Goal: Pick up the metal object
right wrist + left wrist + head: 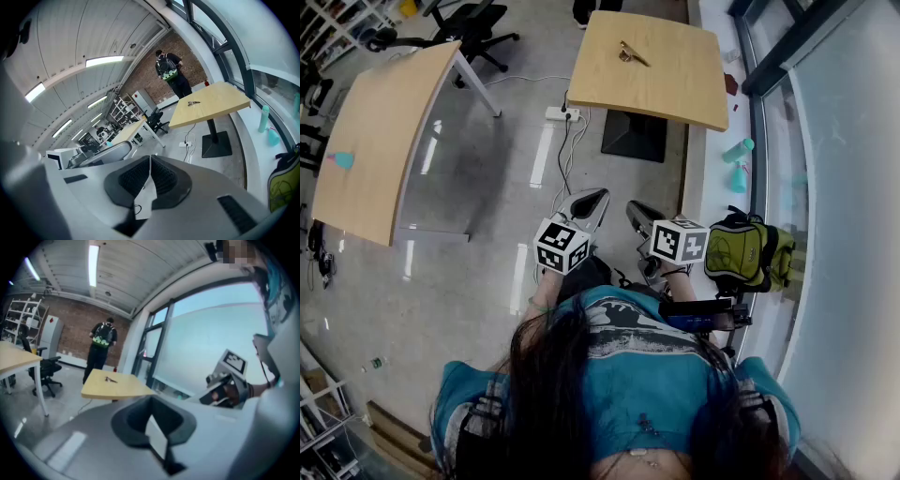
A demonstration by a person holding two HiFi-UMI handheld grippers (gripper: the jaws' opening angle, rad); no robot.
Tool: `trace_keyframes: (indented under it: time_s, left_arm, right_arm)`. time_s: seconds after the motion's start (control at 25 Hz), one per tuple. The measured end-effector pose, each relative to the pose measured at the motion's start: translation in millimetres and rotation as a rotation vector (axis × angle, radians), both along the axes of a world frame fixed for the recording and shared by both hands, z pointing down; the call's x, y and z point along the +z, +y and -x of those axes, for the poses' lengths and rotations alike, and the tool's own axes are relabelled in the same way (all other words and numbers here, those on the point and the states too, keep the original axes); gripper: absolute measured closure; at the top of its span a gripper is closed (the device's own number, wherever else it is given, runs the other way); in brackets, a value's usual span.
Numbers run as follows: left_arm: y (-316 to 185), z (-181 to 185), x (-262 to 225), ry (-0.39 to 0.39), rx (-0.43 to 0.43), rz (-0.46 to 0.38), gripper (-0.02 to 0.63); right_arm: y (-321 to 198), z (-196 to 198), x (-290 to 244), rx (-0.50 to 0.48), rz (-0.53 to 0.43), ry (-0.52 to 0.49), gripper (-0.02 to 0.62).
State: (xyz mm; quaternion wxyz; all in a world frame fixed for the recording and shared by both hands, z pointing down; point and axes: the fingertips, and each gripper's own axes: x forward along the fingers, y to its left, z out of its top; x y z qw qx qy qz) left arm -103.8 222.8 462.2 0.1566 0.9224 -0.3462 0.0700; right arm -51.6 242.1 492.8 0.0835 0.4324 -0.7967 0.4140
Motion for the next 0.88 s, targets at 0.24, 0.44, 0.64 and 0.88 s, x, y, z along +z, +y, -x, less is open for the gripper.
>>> trace_keyframes:
  time_s: [0.24, 0.44, 0.64, 0.88]
  left_arm:
    - [-44, 42, 8, -0.047, 0.024, 0.004, 0.604]
    - [-78, 70, 17, -0.057, 0.028, 0.012, 0.604]
    - [-96, 74, 32, -0.029, 0.035, 0.066, 0.604]
    - [-122, 61, 41, -0.024, 0.038, 0.091, 0.604]
  right_arm:
    - [-45, 35, 0, 0.022, -0.002, -0.001, 0.577]
    - [-71, 56, 7, 0.052, 0.012, -0.004, 0.577]
    - [-85, 56, 19, 0.068, 0.057, 0.024, 0.577]
    - [-116, 48, 28, 0.05, 0.086, 0.023, 0.577]
